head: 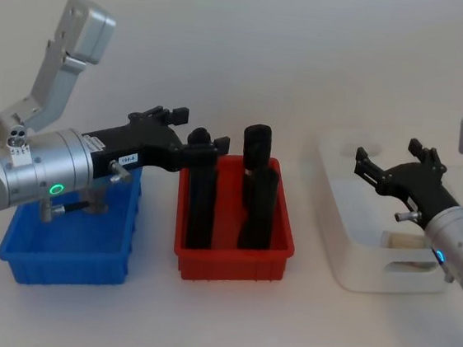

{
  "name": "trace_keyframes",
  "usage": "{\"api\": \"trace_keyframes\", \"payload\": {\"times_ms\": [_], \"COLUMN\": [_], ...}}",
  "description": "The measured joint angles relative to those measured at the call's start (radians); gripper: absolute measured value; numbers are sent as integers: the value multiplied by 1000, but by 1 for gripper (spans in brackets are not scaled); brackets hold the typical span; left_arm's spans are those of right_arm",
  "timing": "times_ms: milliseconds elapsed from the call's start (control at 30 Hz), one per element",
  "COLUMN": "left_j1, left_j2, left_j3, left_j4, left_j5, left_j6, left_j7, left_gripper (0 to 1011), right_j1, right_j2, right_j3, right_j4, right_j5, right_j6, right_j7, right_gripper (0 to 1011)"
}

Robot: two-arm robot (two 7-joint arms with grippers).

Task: Pick the cotton swabs from the blue box and place them into the white box.

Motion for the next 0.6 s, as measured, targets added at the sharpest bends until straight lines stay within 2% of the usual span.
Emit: {"api": "trace_keyframes", "payload": {"times_ms": [233,400,600], "left_j1": [9,29,69], "left_j2": [-1,-5,-12], "left_j3": [6,21,50], "left_j4": [0,-1,-3], "left_j5": [8,30,71], "left_j6": [-16,-52,-127], "left_j7": [19,62,150], "left_gripper": [1004,1004,1004], "right_j1": [-17,-48,-105], "right_j2": [5,14,30], "right_j3": [-1,-5,-10], "right_j4": [-17,-50,-108], "right_j5": [3,9,19], "right_j6": [-1,-3,-7], "right_j7": [-3,-11,-23], "right_gripper": [1001,1001,1001]}}
